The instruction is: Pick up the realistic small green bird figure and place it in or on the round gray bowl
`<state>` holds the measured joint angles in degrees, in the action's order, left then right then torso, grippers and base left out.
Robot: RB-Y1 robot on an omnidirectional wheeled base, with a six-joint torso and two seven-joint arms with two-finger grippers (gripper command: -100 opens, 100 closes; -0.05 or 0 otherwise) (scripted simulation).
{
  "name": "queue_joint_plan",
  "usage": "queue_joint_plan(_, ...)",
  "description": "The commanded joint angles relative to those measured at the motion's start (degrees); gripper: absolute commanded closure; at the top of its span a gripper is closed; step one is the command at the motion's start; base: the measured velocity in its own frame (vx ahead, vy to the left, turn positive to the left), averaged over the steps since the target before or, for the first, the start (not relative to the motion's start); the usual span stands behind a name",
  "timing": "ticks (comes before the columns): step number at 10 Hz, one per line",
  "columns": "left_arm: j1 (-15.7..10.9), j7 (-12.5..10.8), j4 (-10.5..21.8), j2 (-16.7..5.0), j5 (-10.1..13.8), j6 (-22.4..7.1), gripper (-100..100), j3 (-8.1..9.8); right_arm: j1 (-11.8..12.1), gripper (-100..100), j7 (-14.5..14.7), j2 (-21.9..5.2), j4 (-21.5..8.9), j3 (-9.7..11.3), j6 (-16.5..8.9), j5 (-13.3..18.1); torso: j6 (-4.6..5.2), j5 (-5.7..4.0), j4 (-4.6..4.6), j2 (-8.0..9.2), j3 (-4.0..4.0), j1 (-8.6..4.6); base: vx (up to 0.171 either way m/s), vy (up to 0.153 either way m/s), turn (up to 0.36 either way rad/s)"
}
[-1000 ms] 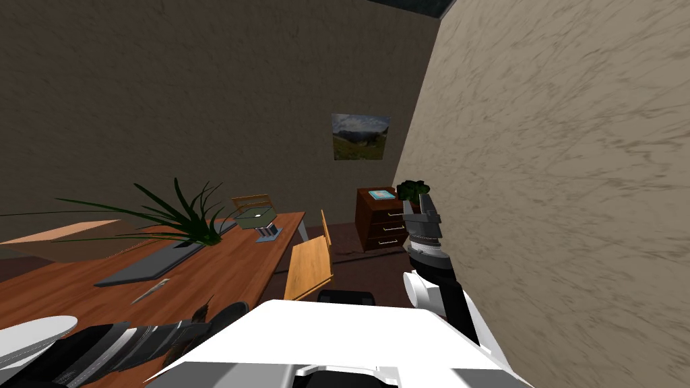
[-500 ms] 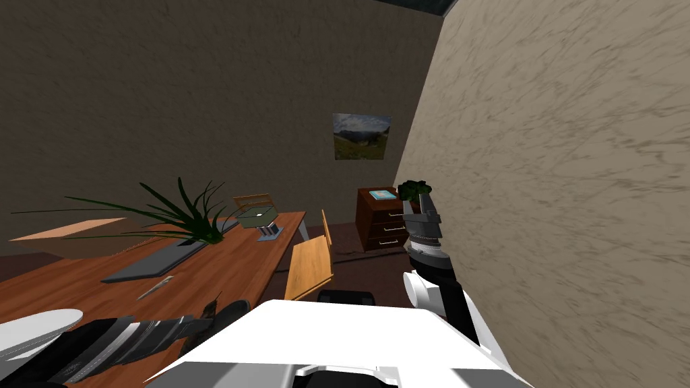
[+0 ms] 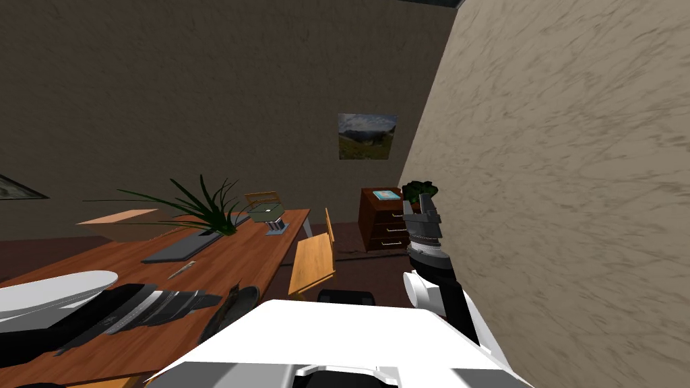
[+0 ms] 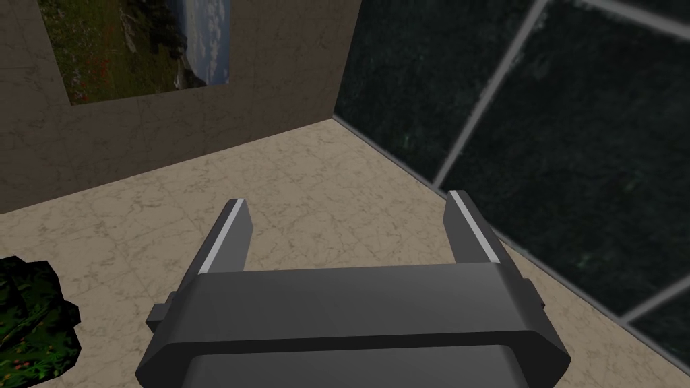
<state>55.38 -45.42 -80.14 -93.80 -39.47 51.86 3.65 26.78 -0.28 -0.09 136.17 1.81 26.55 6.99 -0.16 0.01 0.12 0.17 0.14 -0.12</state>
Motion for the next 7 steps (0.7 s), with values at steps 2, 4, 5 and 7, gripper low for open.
queue_joint_plan(2, 0.01, -0.15, 0.01, -0.13, 0.04, 0.2, 0, 0.12, 0.0, 0, 0.0, 0.0, 0.0, 0.0, 0.0, 0.0, 0.0, 0.02, -0.01, -0.05, -0.03, 0.03, -0.007, -0.003, 0.006)
queue_joint_plan(4, 0.01, -0.14, 0.01, -0.11, 0.04, 0.19, 0, 0.11, 0.0, 0, 0.0, 0.0, 0.0, 0.0, 0.0, 0.0, 0.01, 0.03, -0.03, -0.12, -0.07, 0.07, 0.0, 0.0, 0.0)
queue_joint_plan(5, 0.01, -0.14, 0.01, -0.11, 0.04, 0.19, 0, 0.11, 0.0, 0, 0.0, 0.0, 0.0, 0.0, 0.0, 0.0, 0.01, 0.03, -0.03, -0.13, -0.07, 0.07, 0.0, 0.0, 0.0)
queue_joint_plan(7, 0.01, -0.14, 0.01, -0.11, 0.04, 0.19, 0, 0.11, 0.0, 0, 0.0, 0.0, 0.0, 0.0, 0.0, 0.0, 0.01, 0.03, -0.03, -0.13, -0.08, 0.07, 0.0, 0.0, 0.0)
